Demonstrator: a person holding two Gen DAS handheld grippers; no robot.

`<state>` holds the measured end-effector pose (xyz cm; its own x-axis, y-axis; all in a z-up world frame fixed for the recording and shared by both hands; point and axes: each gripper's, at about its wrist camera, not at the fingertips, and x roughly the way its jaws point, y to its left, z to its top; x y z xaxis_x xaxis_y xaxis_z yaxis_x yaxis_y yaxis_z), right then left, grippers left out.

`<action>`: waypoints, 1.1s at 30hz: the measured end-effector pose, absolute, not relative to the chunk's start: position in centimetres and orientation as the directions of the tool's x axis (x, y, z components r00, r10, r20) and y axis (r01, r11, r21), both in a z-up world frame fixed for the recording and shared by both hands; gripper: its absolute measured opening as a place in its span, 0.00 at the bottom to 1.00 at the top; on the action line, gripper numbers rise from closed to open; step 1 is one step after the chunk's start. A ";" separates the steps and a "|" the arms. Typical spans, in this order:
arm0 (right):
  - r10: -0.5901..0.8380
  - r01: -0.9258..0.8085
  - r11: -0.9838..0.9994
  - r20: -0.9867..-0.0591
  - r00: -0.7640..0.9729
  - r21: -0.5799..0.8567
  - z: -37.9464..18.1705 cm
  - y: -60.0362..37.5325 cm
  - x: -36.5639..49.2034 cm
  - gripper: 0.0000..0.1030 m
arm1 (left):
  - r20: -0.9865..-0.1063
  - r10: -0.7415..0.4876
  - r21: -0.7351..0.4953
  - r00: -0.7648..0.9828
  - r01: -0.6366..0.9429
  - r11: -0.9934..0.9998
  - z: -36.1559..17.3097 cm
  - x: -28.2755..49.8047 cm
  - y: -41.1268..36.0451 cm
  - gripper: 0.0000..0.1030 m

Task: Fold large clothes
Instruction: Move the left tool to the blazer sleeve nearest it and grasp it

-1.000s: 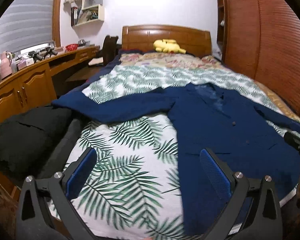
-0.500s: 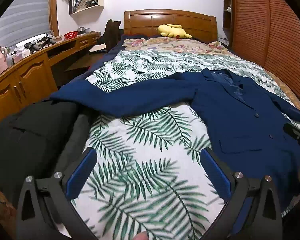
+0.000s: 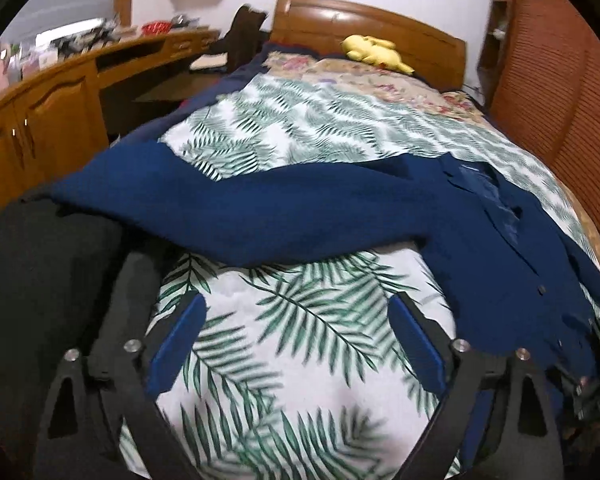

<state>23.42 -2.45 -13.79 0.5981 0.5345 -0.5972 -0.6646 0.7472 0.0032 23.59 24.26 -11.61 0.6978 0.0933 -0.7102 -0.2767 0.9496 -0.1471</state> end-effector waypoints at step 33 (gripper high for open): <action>0.528 -0.673 0.740 -0.633 0.566 0.016 -15.1 -1.9 23.7 1.00 | -0.736 0.195 -0.072 0.648 -0.362 0.930 -13.0 33.0 26.9 0.00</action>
<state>23.70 -1.95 -15.12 0.5660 0.5281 -0.6331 -0.6728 0.7397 0.0156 33.04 26.88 -12.96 0.6478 0.1954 -0.7363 -0.3617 0.9296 -0.0715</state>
